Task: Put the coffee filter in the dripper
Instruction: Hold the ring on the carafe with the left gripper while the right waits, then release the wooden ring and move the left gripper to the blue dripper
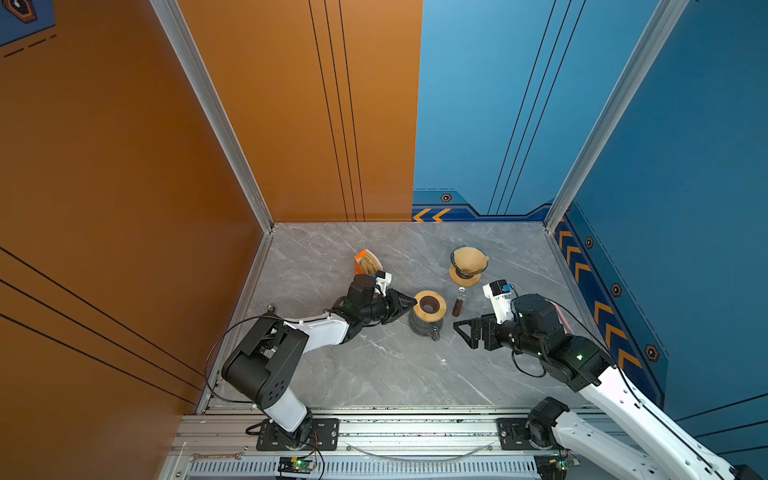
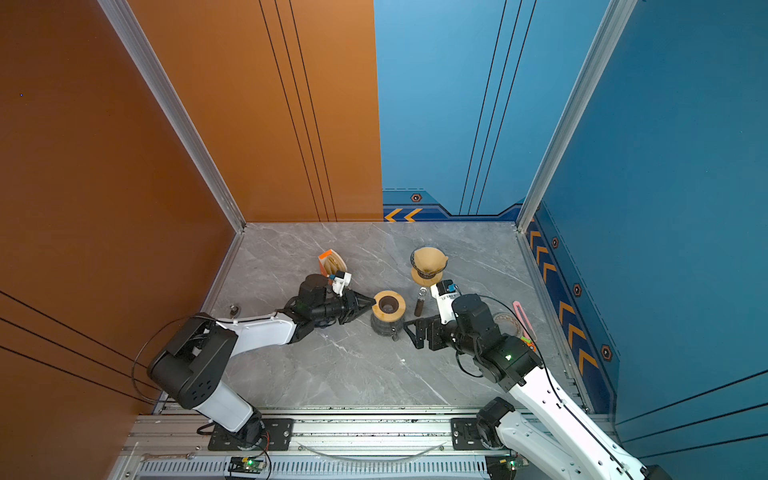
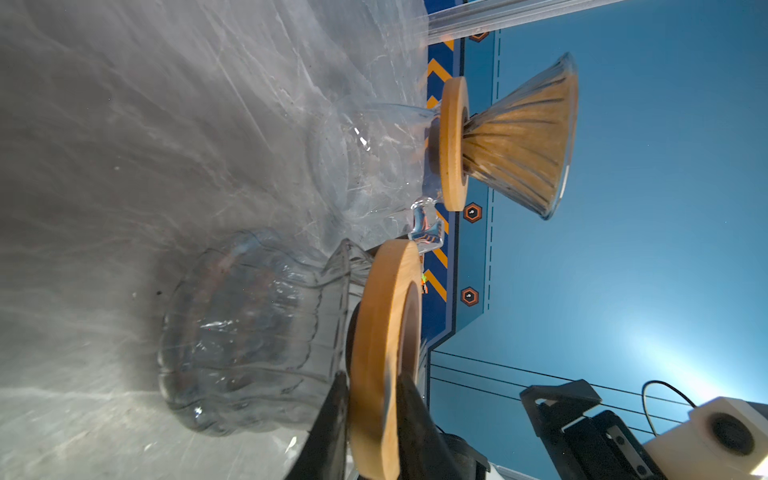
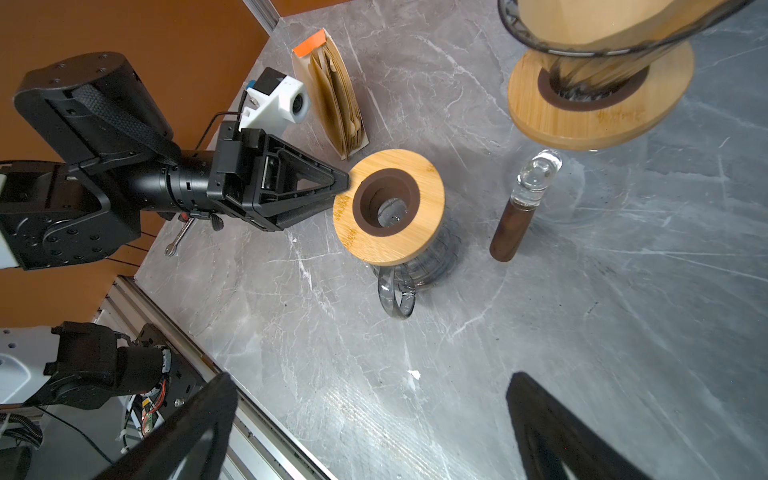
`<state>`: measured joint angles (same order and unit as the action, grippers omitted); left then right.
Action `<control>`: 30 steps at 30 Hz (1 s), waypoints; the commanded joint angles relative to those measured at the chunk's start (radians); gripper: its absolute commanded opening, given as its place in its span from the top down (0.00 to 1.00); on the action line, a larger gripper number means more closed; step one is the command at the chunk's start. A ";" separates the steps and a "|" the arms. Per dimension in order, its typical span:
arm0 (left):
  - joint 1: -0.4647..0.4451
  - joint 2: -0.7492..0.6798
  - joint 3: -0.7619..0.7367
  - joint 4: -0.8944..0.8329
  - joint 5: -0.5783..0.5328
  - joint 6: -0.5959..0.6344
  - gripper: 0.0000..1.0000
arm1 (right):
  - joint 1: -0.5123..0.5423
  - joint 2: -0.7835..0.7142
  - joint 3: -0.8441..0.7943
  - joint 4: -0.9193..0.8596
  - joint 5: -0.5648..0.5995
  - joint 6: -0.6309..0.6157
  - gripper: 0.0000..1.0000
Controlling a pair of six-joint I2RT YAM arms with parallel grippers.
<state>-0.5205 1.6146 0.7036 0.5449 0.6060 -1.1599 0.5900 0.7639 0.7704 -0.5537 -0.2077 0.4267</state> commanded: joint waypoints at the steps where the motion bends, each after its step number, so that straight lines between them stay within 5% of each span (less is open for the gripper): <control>1: 0.013 -0.017 0.022 -0.077 -0.014 0.056 0.77 | 0.005 -0.005 -0.015 0.018 0.014 0.015 0.00; 17: 0.053 -0.113 0.106 -0.371 -0.044 0.186 0.63 | 0.013 -0.008 -0.027 0.026 0.018 0.020 0.00; 30: 0.218 -0.385 0.204 -0.973 -0.129 0.432 0.60 | 0.048 0.030 -0.013 0.035 0.014 -0.002 0.00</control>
<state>-0.3424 1.2800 0.8814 -0.2195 0.5220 -0.8238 0.6289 0.7864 0.7574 -0.5388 -0.2058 0.4263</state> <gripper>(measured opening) 0.403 0.999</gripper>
